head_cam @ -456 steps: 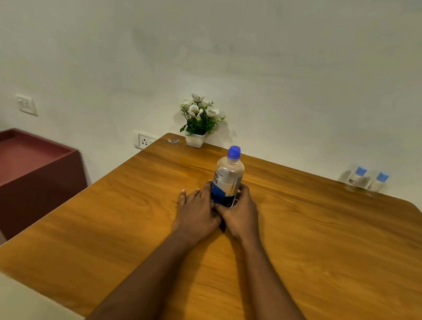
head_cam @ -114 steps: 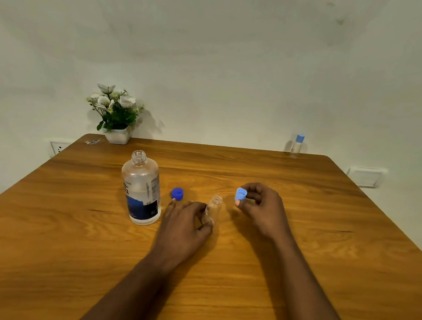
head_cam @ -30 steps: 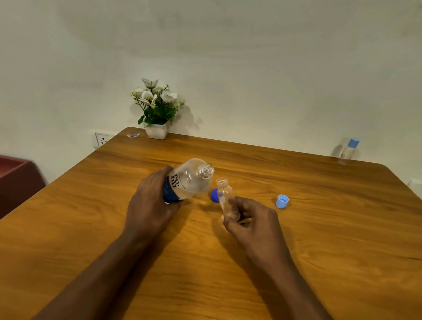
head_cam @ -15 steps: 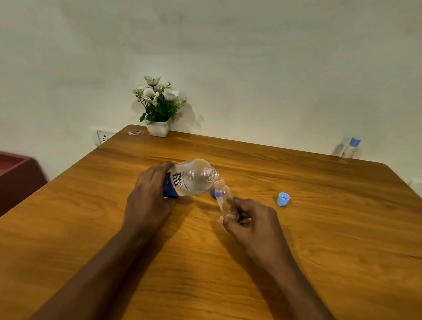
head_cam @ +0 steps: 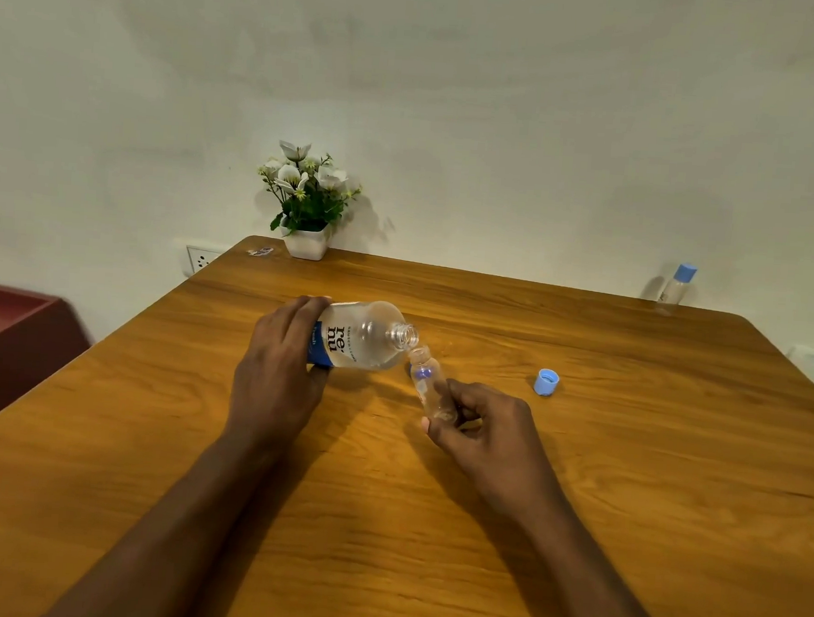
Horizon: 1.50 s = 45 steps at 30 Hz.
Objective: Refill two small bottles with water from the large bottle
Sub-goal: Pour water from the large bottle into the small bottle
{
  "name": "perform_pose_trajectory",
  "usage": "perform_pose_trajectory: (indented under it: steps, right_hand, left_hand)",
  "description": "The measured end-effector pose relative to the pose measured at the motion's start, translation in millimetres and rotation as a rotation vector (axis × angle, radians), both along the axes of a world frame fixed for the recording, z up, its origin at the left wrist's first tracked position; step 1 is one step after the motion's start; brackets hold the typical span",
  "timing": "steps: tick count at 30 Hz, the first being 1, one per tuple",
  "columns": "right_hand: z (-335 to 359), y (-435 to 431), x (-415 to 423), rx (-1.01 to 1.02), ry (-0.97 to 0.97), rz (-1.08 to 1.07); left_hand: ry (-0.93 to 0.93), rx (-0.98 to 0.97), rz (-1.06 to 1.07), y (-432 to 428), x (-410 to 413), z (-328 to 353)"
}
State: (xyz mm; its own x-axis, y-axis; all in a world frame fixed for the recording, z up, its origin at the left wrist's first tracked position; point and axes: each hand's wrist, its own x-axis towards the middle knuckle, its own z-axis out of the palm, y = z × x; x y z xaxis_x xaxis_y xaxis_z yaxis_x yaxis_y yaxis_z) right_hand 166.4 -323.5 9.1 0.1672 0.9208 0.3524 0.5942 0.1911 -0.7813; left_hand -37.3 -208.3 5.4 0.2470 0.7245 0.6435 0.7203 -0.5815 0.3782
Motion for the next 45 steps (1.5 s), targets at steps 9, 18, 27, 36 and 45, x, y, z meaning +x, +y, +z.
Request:
perform_pose_trajectory:
  steps: [9,18,27,36,45]
  right_hand:
    - [-1.0,0.3,-0.1,-0.02,-0.002,0.0]
    - [-2.7,0.9,0.5,-0.033,0.028,0.025]
    - [-2.9,1.5,0.3,-0.033,0.048,0.055]
    - [-4.4,2.1,0.1,-0.026,0.061,0.055]
    - [-5.3,3.0,0.6,-0.04,0.057,0.054]
  left_hand:
    - [0.007,0.045,0.0,-1.0,-2.9,4.0]
    - [0.008,0.075,-0.006,-0.5,-4.5,5.8]
    - [0.016,0.103,0.0,-1.3,-5.4,7.7]
    - [0.017,0.111,-0.003,-1.1,-5.5,9.6]
    - [0.027,0.112,0.008,-1.2,-7.0,11.1]
